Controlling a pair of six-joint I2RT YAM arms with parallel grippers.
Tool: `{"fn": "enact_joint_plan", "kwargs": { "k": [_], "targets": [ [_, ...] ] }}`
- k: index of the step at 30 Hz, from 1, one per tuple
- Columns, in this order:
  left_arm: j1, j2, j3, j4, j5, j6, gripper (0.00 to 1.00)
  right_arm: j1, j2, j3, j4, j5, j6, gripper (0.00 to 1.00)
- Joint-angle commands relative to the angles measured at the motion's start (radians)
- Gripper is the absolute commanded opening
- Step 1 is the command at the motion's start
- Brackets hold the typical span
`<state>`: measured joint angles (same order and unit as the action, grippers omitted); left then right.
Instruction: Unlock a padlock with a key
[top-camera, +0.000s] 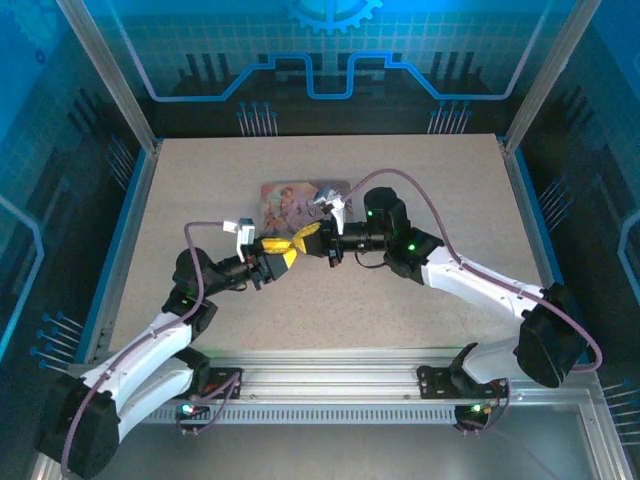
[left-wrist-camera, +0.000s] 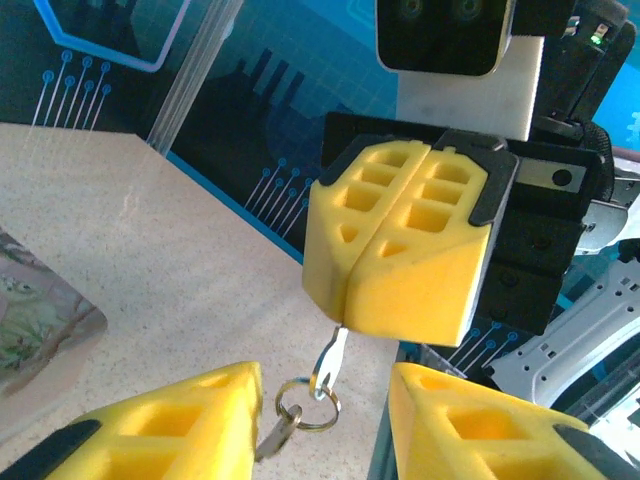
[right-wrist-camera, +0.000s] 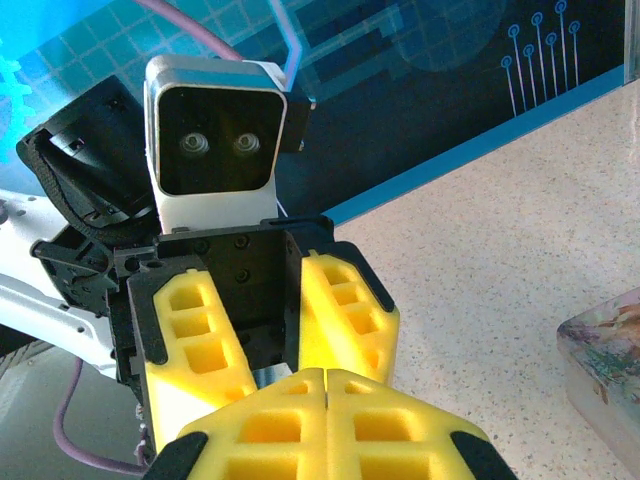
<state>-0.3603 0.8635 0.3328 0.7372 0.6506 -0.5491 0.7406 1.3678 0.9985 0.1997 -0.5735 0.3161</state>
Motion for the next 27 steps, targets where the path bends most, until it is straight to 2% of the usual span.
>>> {"fn": "enact_joint_plan", "kwargs": {
  "k": [1, 14, 20, 23, 25, 27],
  "targets": [
    [-0.005, 0.015, 0.031, 0.082, 0.015, -0.021, 0.34, 0.013, -0.026, 0.011, 0.006, -0.001, -0.011, 0.0],
    [-0.005, 0.027, 0.027, 0.077, 0.029, -0.033, 0.06, 0.013, -0.041, -0.003, 0.014, 0.004, -0.009, 0.0],
    [-0.005, 0.007, 0.013, 0.061, 0.019, -0.031, 0.0, 0.009, -0.052, -0.012, 0.024, 0.006, 0.001, 0.0],
    [-0.004, 0.002, 0.013, 0.06, 0.017, -0.032, 0.02, 0.008, -0.05, -0.018, 0.039, 0.003, 0.014, 0.0],
    [-0.005, -0.001, 0.012, 0.06, 0.018, -0.035, 0.16, 0.008, -0.049, -0.02, 0.047, 0.004, 0.019, 0.0],
    [-0.004, -0.003, 0.013, 0.056, 0.02, -0.036, 0.2, 0.009, -0.048, -0.022, 0.05, 0.006, 0.022, 0.0]
  ]
}}
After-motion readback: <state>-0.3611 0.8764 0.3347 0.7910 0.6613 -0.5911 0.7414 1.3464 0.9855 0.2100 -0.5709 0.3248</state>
